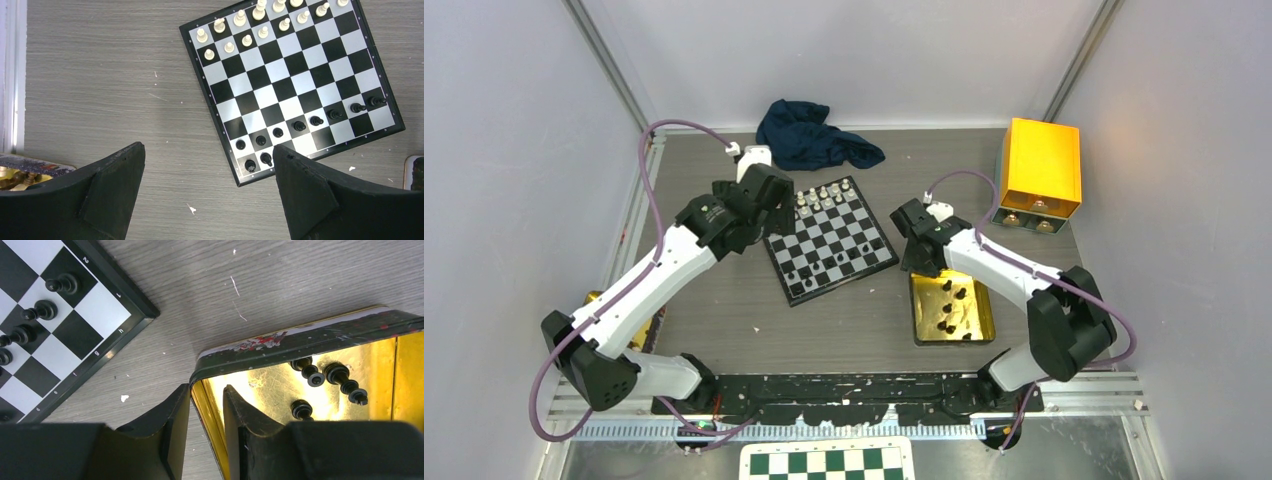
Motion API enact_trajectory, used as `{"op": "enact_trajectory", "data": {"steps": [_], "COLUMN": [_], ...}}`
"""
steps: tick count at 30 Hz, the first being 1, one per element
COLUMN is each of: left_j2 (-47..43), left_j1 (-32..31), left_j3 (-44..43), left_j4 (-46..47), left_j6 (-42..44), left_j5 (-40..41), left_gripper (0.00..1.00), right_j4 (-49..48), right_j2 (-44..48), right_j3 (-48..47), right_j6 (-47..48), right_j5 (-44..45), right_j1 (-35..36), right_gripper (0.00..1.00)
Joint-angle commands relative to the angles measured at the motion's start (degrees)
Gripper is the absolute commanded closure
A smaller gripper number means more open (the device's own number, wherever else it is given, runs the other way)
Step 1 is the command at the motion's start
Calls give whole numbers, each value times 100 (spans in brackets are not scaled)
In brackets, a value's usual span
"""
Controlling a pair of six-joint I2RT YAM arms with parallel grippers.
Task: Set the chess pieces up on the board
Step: Move the storage box to the center of the board.
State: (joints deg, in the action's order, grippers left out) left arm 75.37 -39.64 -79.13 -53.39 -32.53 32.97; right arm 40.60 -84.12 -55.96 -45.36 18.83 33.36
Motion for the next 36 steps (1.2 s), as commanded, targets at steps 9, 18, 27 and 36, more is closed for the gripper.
{"op": "enact_trajectory", "data": {"steps": [9,18,27,36], "left_j2": [152,206,213,265], "left_j1": [0,0,-1,-2], "left_j3": [-321,-331,-297,-305], "left_j4": [258,277,263,250], "left_j6": [278,316,302,275], "left_j5": [267,262,278,280], "left_gripper": [0,0,0,0], "right_j4": [-353,-382,-578,-595], "right_j2": [-325,-460,-633,-851], "right_j3": [-286,-330,-205,-371], "right_j6": [28,49,83,414], "right_j5": [-45,-95,-213,-248], "right_j1": [-139,-215,-325,-451], "right_gripper": [63,64,71,83]}}
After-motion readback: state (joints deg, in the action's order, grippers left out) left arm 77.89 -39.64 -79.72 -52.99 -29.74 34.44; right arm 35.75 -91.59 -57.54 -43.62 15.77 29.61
